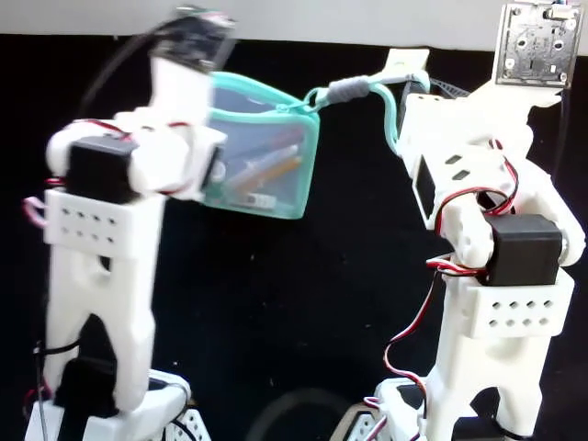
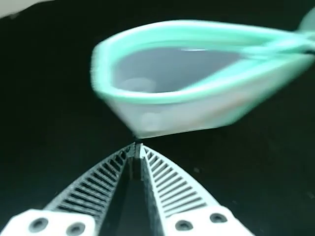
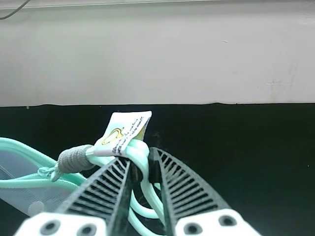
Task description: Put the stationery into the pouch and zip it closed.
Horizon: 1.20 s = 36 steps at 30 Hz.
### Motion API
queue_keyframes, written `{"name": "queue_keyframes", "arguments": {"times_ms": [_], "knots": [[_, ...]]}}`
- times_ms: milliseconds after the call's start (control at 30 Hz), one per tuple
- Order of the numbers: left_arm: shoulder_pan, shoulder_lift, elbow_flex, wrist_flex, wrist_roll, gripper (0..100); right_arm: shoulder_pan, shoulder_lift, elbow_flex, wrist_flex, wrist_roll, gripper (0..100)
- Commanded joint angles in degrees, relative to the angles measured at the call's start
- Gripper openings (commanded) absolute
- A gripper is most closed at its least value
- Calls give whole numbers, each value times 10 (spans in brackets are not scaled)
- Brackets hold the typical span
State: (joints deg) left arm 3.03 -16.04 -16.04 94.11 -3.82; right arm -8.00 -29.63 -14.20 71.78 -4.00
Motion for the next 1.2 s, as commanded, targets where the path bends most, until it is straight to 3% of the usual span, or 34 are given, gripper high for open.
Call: {"name": "queue_keyframes", "arguments": {"times_ms": [0,300,433,867,1000,1167], "knots": [[-24,-22,51,-55,-5,7,4,-13,-21,-15,4,5],[1,-22,116,-161,-3,7,3,-13,-21,-15,6,5],[-1,-22,151,-245,-3,7,3,-14,-21,-15,8,5],[-2,-20,306,-489,-2,7,-89,-20,-24,-9,40,5],[-2,-4,337,-569,-2,7,-91,-19,-95,16,41,5],[-2,30,334,-577,-2,7,-91,-15,-226,59,41,5]]}}
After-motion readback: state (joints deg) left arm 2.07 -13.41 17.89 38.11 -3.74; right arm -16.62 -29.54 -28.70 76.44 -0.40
